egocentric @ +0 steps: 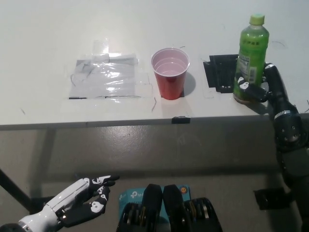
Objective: The robot uses its right hand to pick up a bottle kept in the middle of the desk and tilt it into a cup kept next to it to pour water out
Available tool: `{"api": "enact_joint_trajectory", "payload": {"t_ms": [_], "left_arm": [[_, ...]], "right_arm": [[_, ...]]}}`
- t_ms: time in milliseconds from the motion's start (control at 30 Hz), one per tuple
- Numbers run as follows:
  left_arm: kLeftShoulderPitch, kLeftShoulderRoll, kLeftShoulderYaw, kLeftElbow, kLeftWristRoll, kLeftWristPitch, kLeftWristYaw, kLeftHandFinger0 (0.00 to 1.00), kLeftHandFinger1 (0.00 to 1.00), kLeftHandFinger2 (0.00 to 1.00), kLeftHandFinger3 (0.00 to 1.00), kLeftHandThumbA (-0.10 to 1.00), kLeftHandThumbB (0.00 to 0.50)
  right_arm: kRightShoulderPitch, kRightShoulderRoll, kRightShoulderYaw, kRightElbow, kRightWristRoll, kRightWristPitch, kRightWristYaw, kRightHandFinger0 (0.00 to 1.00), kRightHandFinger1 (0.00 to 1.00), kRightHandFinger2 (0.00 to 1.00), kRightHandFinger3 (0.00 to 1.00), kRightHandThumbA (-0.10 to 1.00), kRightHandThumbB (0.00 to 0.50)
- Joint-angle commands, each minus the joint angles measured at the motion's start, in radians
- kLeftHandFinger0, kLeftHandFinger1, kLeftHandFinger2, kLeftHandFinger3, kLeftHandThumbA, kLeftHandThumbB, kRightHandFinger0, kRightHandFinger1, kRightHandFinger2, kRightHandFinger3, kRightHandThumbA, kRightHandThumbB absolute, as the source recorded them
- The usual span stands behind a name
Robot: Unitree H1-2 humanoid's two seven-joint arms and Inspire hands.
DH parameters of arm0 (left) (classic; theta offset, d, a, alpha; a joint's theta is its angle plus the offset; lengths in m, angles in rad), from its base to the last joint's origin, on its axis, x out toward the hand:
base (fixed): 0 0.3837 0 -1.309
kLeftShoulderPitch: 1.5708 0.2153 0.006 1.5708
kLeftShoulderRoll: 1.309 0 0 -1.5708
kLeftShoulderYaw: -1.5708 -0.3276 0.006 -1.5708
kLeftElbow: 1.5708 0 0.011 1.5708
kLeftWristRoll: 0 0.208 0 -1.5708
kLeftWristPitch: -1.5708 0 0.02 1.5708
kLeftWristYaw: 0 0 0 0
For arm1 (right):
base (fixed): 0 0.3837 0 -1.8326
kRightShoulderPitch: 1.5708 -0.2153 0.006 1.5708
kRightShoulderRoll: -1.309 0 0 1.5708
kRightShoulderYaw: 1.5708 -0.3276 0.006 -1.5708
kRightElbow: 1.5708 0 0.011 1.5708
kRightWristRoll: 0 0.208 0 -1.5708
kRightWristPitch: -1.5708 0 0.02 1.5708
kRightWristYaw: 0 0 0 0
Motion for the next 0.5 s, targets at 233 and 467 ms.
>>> {"api": "enact_joint_trajectory", "payload": {"t_ms": [233,467], "left_arm": [[0.008,0.006,0.014,-0.032,0.004,-0.025,0.005,1.0,1.0,1.0,1.0,0.88,0.266],[0.008,0.001,0.018,-0.029,0.003,-0.027,0.008,1.0,1.0,1.0,1.0,0.88,0.265]], "right_arm": [[-0.032,-0.104,0.245,-0.027,-0.175,-0.1,-0.217,1.0,1.0,1.0,1.0,0.53,0.185],[-0.052,-0.109,0.313,-0.002,-0.202,-0.006,-0.274,1.0,1.0,1.0,1.0,0.69,0.318]]}}
